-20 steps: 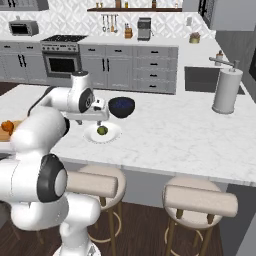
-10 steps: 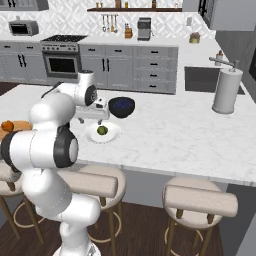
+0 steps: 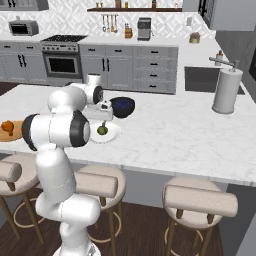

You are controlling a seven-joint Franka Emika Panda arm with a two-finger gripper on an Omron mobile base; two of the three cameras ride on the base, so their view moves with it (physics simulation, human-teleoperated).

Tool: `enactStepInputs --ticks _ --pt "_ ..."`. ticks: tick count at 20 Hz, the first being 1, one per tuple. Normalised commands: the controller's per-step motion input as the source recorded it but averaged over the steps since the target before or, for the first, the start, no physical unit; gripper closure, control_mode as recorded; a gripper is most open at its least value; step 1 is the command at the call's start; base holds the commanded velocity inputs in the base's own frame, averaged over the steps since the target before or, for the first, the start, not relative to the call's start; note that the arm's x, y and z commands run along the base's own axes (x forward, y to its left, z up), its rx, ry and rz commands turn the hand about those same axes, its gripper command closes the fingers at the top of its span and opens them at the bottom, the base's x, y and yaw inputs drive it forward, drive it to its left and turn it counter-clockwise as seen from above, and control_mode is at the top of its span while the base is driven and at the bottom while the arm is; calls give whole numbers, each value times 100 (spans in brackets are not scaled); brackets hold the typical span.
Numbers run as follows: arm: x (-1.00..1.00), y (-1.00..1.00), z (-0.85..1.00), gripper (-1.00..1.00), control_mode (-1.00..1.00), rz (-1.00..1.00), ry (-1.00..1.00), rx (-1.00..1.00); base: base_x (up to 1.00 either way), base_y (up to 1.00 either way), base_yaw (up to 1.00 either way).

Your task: Pick the chicken drumstick and lime from their plates and place them in the bowl. Then put the bowl in the fridge.

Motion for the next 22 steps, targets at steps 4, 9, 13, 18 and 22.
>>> enactStepInputs --ticks 4,9,13,18,22 --pt "62 6 -40 -100 -100 0 0 0 0 0 0" --pt "70 11 -38 -100 -100 0 0 0 0 0 0" --pt "46 4 -47 -100 -100 0 5 0 0 0 0" --pt "41 0 -25 -100 -100 0 7 0 0 0 0" --pt "55 0 -9 -100 -100 0 4 0 0 0 0"
